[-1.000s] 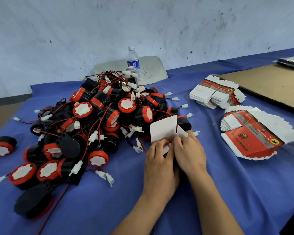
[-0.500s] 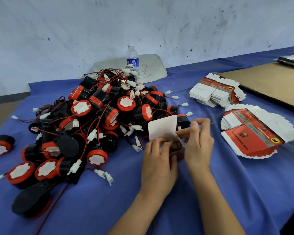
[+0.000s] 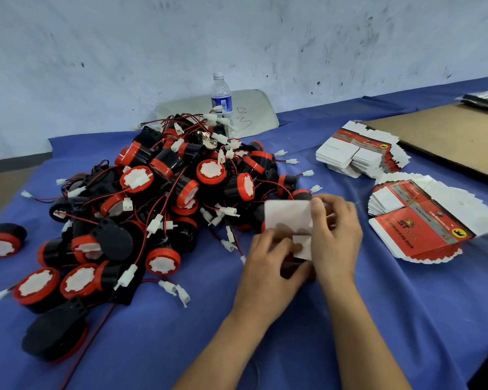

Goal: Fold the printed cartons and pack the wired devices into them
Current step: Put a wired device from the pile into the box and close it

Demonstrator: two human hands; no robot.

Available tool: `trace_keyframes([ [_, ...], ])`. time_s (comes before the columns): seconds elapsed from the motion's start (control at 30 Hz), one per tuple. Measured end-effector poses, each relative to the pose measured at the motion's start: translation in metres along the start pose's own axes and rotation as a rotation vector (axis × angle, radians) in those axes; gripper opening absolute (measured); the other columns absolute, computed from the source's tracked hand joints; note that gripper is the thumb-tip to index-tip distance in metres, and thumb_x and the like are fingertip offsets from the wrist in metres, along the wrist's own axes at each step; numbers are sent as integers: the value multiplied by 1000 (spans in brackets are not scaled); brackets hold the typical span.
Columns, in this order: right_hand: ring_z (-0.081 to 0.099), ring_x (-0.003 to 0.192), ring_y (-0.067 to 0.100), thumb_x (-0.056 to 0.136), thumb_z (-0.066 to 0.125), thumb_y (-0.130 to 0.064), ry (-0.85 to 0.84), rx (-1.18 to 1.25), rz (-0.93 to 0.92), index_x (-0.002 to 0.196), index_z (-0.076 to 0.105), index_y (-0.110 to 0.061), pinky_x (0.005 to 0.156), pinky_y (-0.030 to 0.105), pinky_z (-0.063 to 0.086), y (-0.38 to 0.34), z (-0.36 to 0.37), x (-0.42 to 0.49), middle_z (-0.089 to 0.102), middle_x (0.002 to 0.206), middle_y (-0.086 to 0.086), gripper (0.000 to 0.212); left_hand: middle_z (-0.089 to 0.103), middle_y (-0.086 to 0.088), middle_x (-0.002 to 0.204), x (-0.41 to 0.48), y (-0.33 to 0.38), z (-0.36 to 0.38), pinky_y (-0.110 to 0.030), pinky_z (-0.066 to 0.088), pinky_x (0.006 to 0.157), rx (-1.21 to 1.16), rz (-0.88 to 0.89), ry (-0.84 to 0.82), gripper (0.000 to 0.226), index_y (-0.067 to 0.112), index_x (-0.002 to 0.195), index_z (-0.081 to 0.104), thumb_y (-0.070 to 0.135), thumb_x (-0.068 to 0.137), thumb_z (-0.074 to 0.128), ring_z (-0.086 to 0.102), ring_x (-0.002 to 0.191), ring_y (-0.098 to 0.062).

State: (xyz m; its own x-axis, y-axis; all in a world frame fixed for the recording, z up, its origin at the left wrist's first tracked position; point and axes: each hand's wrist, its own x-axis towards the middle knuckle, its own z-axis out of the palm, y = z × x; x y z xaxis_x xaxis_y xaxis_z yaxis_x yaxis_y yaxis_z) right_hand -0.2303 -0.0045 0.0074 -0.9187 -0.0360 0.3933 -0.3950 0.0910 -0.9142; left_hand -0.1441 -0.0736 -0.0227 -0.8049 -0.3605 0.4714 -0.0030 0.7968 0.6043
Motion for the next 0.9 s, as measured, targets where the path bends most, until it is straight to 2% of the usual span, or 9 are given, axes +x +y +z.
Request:
trace_keyframes([
  [0.07, 52, 74, -2, 89, 61, -34, 18, 77, 16, 67, 59, -30, 63, 8, 37, 0, -4, 2, 52, 86, -11, 22, 54, 9, 114, -1, 4, 1, -11, 37, 90, -50, 38, -37, 35, 14, 92, 66, 45, 80, 59, 44, 111, -6],
  [0.13, 47, 64, 7, 91, 63, -27, -53, 195, 92, 58, 53, -15, 59, 20, 38, 2, -6, 5, 51, 71, -6, 36, 54, 9, 113, -1, 4, 1, -10, 36, 91, -91, 45, -49, 38, 14, 92, 66, 48, 78, 58, 44, 110, -5],
  [0.2, 41, 58, 10, 92, 60, -21, -111, 263, 138, 59, 51, -7, 54, 24, 36, 2, -6, 5, 46, 58, -2, 37, 55, 9, 113, 1, 1, 0, -11, 37, 92, -116, 52, -56, 35, 15, 94, 67, 46, 78, 66, 45, 111, -5],
  [0.3, 54, 63, 7, 91, 57, -13, -169, 292, 138, 68, 69, -16, 55, 17, 44, 1, -9, 5, 62, 64, -9, 25, 56, 9, 114, 4, -5, -3, -6, 33, 90, -147, 68, -63, 28, 15, 97, 69, 35, 79, 76, 46, 109, -3],
  [0.43, 62, 77, 5, 90, 58, -6, -273, 247, 57, 78, 72, -20, 68, 14, 46, 4, -15, 6, 71, 78, -9, 24, 54, 13, 116, 6, -9, -4, -3, 32, 91, -147, 102, -72, 22, 14, 101, 69, 29, 84, 72, 45, 111, -2],
  [0.6, 68, 86, 11, 91, 61, -3, -478, 154, -43, 93, 73, -26, 78, 23, 53, 12, -36, 2, 75, 89, -7, 26, 57, 6, 115, 6, -10, -5, -12, 40, 90, -132, 137, -68, 13, 11, 98, 67, 20, 88, 68, 51, 110, -8],
  [0.7, 68, 93, 10, 90, 62, -6, -493, 108, -80, 99, 73, -27, 85, 26, 52, 16, -42, -6, 74, 94, -10, 26, 57, 7, 107, 4, -9, -4, -14, 43, 83, -180, 101, 1, 7, 10, 90, 64, 11, 86, 70, 56, 99, -6],
  [0.8, 67, 91, 20, 90, 64, -8, -445, 62, -77, 103, 74, -25, 84, 34, 53, 19, -41, -10, 74, 96, -10, 24, 45, 16, 98, 2, -8, -3, -8, 40, 77, -202, 12, 136, 23, 19, 85, 57, 13, 78, 78, 51, 90, 4],
  [0.9, 65, 103, 5, 86, 67, -1, -514, 115, -54, 98, 74, -22, 95, 27, 50, 21, -43, -10, 73, 102, -11, 26, 45, 12, 98, 3, -15, -5, -14, 41, 80, -236, -75, 180, 43, 34, 91, 45, 17, 75, 81, 49, 92, 0],
])
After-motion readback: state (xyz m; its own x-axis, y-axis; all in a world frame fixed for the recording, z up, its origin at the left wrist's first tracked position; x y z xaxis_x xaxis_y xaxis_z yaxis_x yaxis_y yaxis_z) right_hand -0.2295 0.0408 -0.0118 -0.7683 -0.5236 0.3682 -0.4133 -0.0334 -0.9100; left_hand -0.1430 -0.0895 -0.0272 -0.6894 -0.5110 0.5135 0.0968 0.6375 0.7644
